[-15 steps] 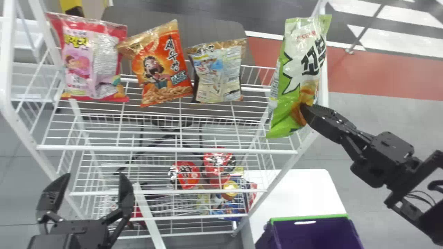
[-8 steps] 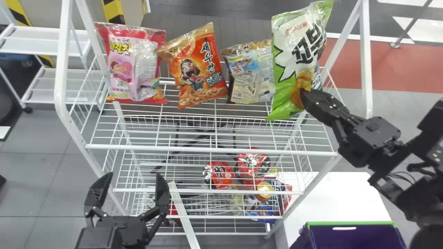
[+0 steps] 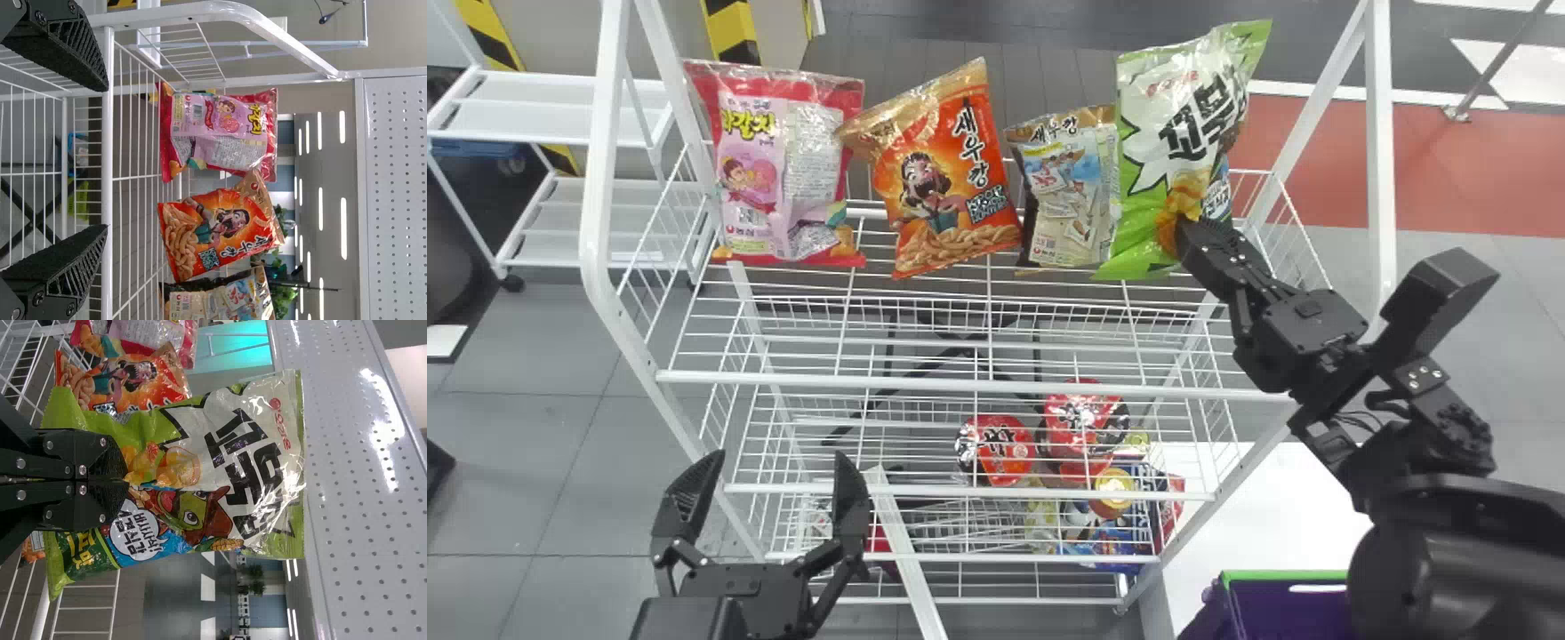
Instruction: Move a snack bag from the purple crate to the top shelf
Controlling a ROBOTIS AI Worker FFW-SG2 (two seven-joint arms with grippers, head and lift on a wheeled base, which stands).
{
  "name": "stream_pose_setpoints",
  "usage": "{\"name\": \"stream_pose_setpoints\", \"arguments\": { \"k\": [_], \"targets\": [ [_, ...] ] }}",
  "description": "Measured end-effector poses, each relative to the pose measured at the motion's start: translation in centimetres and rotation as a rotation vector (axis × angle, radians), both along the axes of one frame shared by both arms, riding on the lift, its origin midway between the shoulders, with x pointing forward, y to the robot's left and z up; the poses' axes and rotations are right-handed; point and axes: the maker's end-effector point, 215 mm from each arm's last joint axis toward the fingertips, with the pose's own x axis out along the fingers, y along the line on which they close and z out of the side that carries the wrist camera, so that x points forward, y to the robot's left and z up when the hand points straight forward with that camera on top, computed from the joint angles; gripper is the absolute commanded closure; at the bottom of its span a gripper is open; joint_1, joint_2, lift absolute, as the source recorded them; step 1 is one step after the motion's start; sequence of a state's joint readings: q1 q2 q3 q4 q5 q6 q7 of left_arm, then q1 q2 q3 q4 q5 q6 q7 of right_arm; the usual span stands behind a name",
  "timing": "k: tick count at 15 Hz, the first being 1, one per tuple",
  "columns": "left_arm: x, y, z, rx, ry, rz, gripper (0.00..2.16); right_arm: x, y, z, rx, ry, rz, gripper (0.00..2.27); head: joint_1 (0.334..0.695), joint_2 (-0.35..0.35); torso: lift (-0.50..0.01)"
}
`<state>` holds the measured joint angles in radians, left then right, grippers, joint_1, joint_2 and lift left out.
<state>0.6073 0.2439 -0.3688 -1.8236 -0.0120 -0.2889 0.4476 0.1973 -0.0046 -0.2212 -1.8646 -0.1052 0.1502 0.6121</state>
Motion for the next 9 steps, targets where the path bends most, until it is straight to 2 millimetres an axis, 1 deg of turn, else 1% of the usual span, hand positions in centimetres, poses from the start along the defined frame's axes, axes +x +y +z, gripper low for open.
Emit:
{"name": "stream_pose_setpoints", "arguments": {
  "k": [5,9],
  "targets": [
    [-0.1,0.1,-0.2,0.002,0.002,0.002,0.07,2.6,-2.1,-1.7,-0.004,-0.035,-0.109,1.72,0.695,-0.113,0.002],
    [-0.1,0.1,-0.2,0.002,-0.002,0.002,0.07,3.9,-3.5,-3.0,-0.011,-0.041,-0.18,1.72,0.695,-0.129,0.002]
  ]
}}
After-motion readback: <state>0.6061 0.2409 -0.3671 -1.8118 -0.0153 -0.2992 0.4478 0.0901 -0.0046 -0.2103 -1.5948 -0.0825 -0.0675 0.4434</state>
